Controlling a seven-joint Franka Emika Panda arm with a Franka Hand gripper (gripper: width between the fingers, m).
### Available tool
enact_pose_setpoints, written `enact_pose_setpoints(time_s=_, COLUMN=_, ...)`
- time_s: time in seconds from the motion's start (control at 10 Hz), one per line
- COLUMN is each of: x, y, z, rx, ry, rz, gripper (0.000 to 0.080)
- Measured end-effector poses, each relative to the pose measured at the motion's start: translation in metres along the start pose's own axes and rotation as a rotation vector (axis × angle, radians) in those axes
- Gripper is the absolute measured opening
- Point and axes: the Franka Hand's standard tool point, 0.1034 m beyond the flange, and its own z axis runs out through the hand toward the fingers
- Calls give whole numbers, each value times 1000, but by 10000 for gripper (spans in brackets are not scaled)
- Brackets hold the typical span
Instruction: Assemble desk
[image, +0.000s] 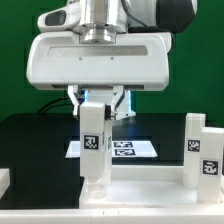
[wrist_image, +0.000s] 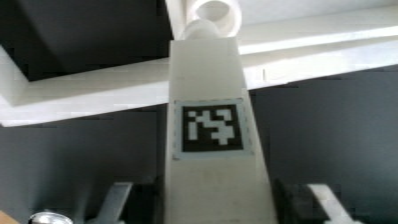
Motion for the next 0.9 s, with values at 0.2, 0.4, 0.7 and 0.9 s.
enact_pose_setpoints(time_s=0.2, x=-2, y=-2, z=4, rx=-2, ry=-1, rz=5, gripper=284)
enact_pose_setpoints(time_s=0.4, x=-8, y=-6, z=8, rx=-1, ry=-11, rz=2, gripper=284)
enact_pose_setpoints(time_s=0.7, x=-12, y=-6, z=14, rx=-10, ry=-6, rz=-1, gripper=284)
enact_pose_setpoints(time_s=0.9, x=-19, y=-5, z=20, rx=-20, ry=-3, rz=-8, gripper=284)
